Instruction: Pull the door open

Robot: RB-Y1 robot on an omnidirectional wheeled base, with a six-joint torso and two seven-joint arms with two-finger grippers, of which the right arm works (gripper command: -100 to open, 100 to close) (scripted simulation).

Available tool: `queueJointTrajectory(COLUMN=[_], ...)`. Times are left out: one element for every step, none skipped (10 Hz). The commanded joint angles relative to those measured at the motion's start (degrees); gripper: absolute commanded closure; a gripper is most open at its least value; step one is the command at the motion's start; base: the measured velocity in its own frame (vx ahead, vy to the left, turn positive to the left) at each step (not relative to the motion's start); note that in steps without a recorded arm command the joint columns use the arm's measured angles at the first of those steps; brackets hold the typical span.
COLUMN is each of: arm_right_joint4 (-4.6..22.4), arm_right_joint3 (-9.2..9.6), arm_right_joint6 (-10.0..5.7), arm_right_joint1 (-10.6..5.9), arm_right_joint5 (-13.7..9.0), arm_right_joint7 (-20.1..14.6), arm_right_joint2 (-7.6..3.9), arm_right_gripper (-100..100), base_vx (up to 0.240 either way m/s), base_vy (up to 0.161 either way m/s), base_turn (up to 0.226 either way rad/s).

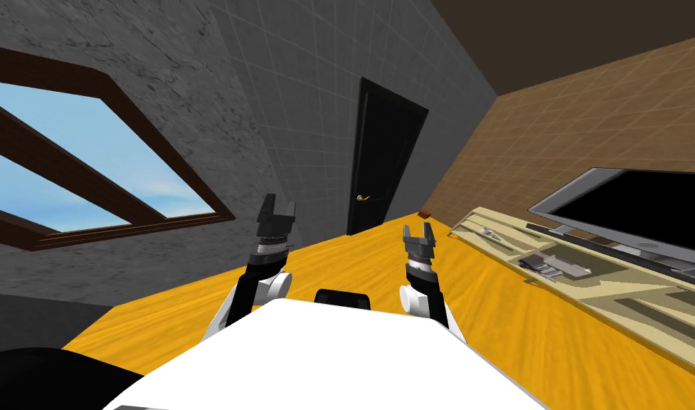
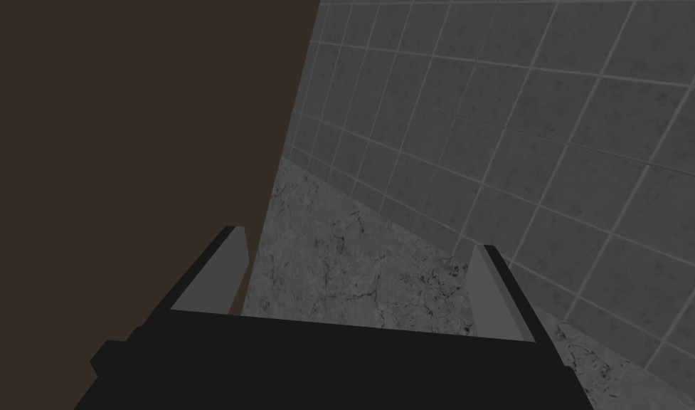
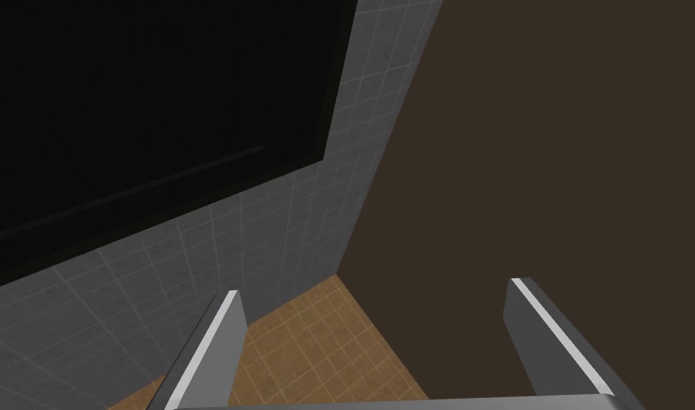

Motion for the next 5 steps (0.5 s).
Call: queueJointTrajectory(arm_right_joint4=[2.57, 3.66, 4.75, 5.84, 6.94], arm_right_joint3=[0.55, 0.72, 0.89, 1.06, 1.23], arm_right_joint6=[-0.14, -0.23, -0.33, -0.42, -0.51], arm_right_joint1=[-0.84, -1.29, -1.73, -2.18, -2.62], arm_right_joint5=[-0.35, -0.48, -0.61, -0.74, -0.87], arm_right_joint7=[-0.04, -0.04, -0.05, -0.05, -0.05], arm_right_joint2=[-1.12, -1.5, -1.88, -2.27, -2.65], arm_right_gripper=[-100, -100, -100, -100, -100], base_vx=[0.152, 0.145, 0.109, 0.1, 0.09], base_vy=[-0.027, -0.027, -0.014, -0.023, -0.034], base_turn=[0.125, 0.083, 0.061, 0.059, 0.078])
